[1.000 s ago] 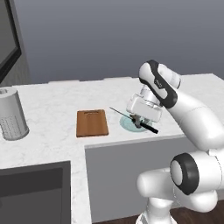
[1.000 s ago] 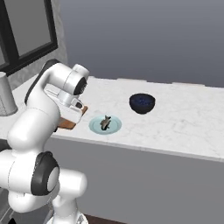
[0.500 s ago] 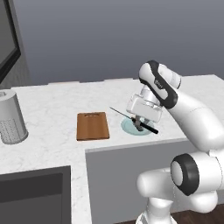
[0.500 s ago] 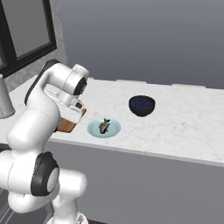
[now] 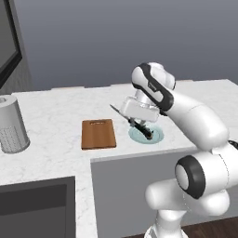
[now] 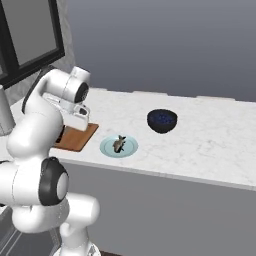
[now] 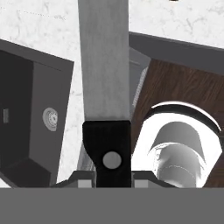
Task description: Pick up the knife from the drawer and place it on the cutting board. Then place the meat from the plate to the cutting board.
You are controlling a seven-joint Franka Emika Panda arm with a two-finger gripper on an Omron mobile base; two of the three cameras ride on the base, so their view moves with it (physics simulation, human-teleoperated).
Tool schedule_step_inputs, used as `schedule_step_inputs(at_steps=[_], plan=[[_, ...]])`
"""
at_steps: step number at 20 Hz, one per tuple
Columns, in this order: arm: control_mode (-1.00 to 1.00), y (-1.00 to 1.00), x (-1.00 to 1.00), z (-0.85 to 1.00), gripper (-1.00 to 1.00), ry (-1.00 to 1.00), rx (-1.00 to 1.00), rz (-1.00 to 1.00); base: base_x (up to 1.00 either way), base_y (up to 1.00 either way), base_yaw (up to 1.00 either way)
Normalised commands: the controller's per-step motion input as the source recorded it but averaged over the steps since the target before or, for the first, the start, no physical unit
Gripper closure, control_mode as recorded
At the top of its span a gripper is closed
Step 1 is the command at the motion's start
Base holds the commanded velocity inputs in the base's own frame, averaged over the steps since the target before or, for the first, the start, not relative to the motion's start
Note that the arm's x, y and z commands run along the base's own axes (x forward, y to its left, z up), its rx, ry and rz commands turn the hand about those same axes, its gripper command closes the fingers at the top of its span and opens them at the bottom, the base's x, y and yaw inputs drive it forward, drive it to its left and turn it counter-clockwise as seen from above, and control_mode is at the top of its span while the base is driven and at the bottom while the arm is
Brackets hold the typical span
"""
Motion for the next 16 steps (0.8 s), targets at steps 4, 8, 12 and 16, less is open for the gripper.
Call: schedule_step_inputs(at_steps=[4, 8, 12, 16], plan=[[-1.0, 0.99, 0.89, -0.05, 1.0, -0.01, -0.2, -0.14, 0.0, 0.0, 0.0], [-1.0, 0.79, 0.82, -0.3, 1.0, 0.0, -0.13, -0.15, 0.0, 0.0, 0.0], [-1.0, 0.53, 0.66, -0.72, 1.0, 0.0, -0.03, -0.2, 0.0, 0.0, 0.0], [-1.0, 0.13, 0.47, -0.62, 1.0, -0.11, -0.11, -0.26, 0.0, 0.0, 0.0]])
